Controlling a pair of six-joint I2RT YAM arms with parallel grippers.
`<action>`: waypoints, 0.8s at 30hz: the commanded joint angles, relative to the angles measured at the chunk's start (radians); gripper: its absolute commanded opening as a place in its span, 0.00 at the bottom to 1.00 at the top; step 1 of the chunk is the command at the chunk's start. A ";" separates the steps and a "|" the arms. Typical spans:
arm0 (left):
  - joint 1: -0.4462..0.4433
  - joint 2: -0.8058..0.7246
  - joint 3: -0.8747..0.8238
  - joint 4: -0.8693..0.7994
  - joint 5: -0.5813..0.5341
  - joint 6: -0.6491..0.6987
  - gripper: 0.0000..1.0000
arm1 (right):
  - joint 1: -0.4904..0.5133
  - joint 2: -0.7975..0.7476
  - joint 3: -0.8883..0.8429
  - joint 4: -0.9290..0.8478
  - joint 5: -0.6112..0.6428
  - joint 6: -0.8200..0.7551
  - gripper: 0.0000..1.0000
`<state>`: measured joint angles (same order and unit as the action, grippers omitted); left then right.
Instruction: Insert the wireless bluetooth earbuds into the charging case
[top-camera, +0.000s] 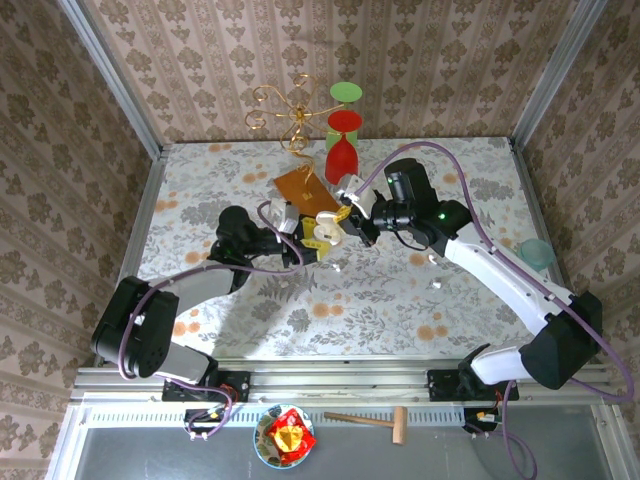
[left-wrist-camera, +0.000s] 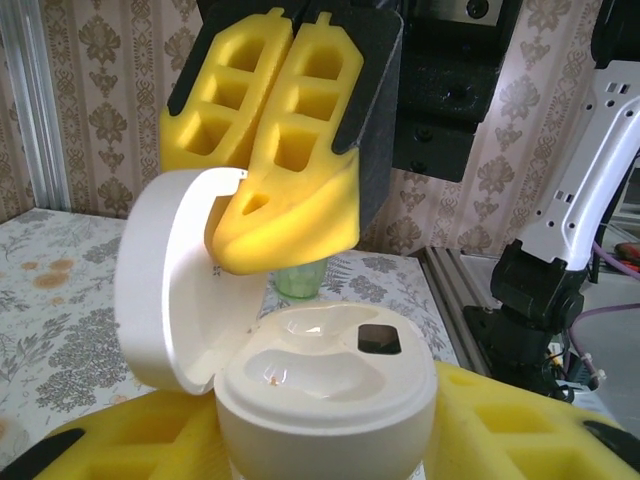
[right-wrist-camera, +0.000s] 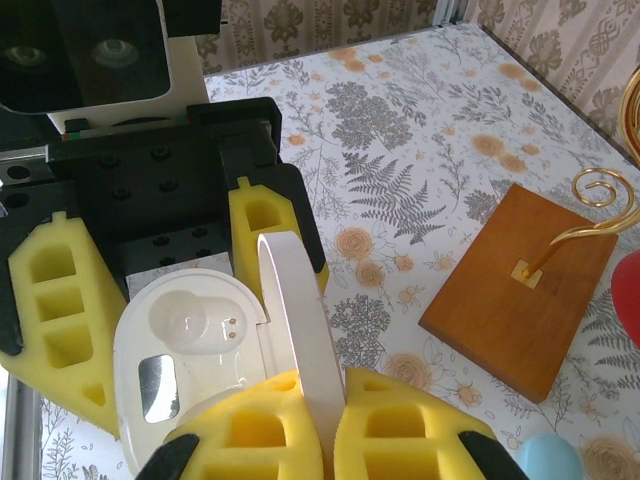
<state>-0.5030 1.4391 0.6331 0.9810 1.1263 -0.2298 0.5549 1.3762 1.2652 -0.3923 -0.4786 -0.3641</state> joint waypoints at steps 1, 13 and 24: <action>-0.001 0.002 0.023 0.025 0.000 -0.009 0.43 | 0.016 0.009 0.019 -0.008 -0.036 -0.007 0.00; 0.006 0.001 0.001 0.044 -0.013 0.018 0.29 | 0.016 -0.023 -0.001 0.011 -0.020 0.008 0.24; 0.018 0.017 -0.017 0.089 -0.036 0.027 0.29 | 0.008 -0.100 -0.056 0.067 -0.029 0.067 0.69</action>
<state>-0.4953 1.4441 0.6308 1.0073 1.0992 -0.2310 0.5663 1.3273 1.2388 -0.3775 -0.4854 -0.3328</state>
